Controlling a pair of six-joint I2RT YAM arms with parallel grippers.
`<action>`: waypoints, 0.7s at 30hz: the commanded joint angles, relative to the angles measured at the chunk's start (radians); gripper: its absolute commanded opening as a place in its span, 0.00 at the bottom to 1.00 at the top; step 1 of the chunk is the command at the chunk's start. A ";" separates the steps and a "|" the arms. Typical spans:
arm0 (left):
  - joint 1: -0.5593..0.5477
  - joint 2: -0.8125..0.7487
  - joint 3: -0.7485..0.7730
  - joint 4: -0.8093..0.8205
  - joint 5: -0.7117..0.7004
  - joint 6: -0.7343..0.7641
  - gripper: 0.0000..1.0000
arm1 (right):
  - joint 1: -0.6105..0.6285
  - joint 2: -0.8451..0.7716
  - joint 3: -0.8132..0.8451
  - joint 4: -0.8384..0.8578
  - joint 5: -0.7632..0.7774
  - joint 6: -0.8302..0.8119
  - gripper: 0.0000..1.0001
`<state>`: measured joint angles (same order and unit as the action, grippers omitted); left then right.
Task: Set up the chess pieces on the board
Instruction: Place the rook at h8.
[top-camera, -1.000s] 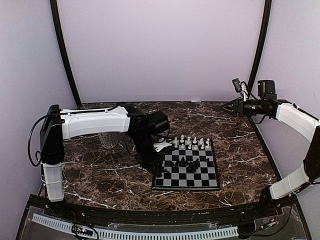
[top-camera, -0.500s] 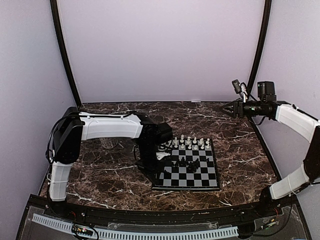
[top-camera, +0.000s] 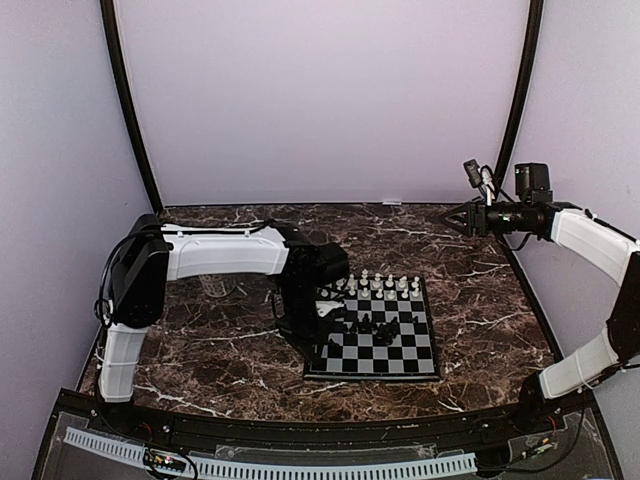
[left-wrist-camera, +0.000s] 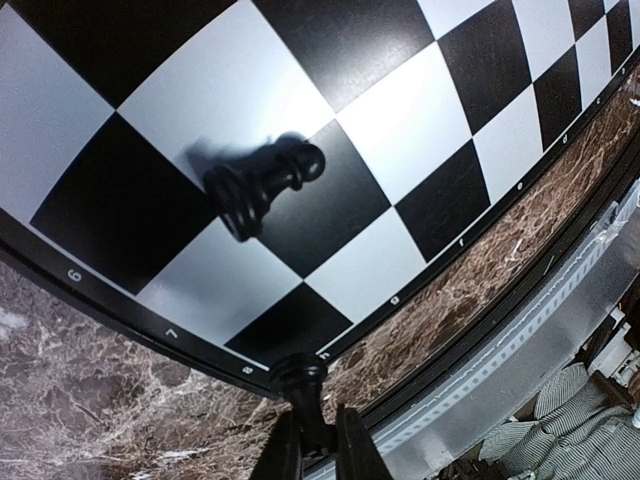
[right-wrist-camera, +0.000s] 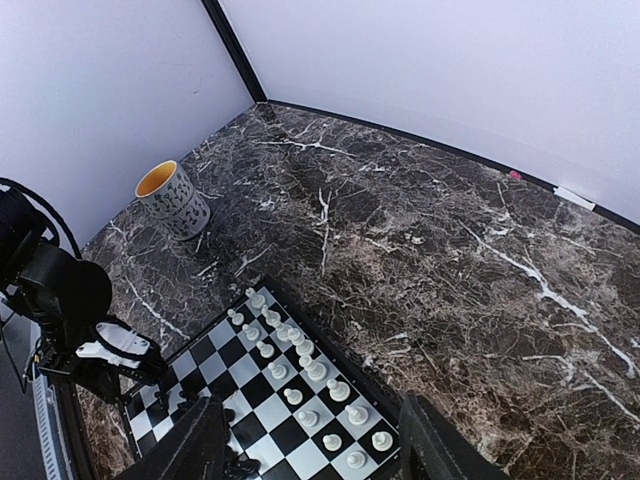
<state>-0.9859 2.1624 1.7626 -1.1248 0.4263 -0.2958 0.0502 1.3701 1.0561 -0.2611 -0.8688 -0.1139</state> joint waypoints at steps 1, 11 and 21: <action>-0.002 0.000 0.026 -0.028 -0.006 0.008 0.05 | -0.002 -0.010 -0.007 0.037 -0.016 -0.006 0.61; -0.002 0.013 0.034 -0.035 -0.028 0.018 0.06 | -0.003 -0.010 -0.008 0.040 -0.016 -0.004 0.61; -0.003 0.023 0.038 -0.031 -0.017 0.021 0.08 | -0.003 -0.008 -0.010 0.042 -0.016 -0.004 0.61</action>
<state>-0.9859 2.1815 1.7691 -1.1275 0.4034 -0.2909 0.0505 1.3701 1.0561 -0.2565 -0.8715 -0.1146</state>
